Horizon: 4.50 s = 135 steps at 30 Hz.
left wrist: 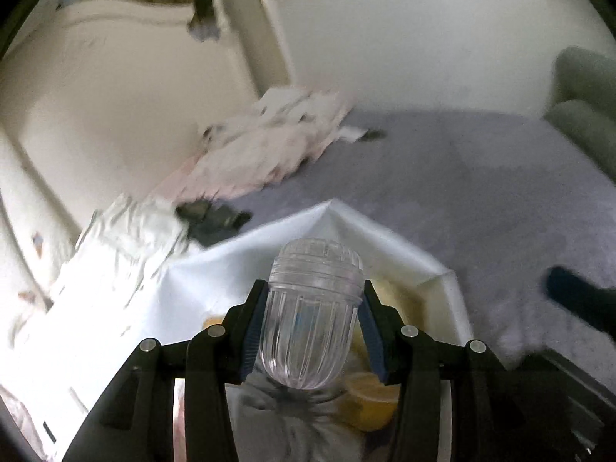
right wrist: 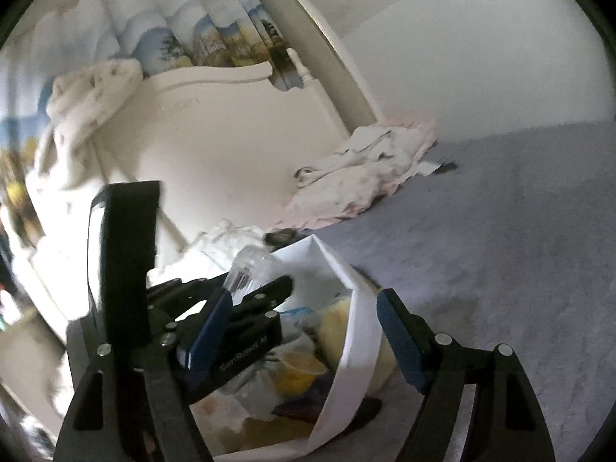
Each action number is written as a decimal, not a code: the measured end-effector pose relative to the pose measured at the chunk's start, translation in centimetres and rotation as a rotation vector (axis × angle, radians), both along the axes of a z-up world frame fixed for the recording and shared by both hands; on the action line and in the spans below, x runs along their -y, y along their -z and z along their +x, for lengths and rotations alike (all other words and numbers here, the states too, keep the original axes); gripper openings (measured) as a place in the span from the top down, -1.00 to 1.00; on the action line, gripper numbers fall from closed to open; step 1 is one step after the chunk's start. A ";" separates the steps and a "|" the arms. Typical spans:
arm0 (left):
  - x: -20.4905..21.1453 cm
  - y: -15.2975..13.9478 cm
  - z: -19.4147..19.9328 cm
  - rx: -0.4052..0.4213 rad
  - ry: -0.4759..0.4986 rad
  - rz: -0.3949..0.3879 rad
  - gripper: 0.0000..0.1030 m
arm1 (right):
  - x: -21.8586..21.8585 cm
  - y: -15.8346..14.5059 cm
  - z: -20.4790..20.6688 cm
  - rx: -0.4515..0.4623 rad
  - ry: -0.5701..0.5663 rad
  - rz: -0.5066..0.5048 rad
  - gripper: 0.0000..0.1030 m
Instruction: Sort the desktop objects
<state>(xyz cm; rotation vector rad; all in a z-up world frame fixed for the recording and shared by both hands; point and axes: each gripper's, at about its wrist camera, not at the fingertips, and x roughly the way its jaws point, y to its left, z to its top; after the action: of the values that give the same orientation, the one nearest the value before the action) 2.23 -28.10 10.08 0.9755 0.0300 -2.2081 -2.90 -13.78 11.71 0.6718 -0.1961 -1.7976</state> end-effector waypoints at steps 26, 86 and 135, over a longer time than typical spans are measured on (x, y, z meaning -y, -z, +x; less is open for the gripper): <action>-0.6 0.3 -0.6 0.025 -0.014 -0.029 -0.71 | -0.4 1.4 -2.7 0.008 0.039 0.105 -0.49; -18.4 18.5 -0.6 0.112 0.257 0.230 -0.98 | -20.4 16.6 4.4 0.202 0.705 0.476 -1.00; -18.2 18.1 -0.9 0.091 0.251 0.288 -1.00 | -20.9 16.5 4.4 0.219 0.695 0.435 -1.00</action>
<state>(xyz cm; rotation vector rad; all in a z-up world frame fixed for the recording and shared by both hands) 1.33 -9.87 -8.06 1.2979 0.1982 -2.4296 1.50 7.08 -4.74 1.2189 -0.2010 -2.4634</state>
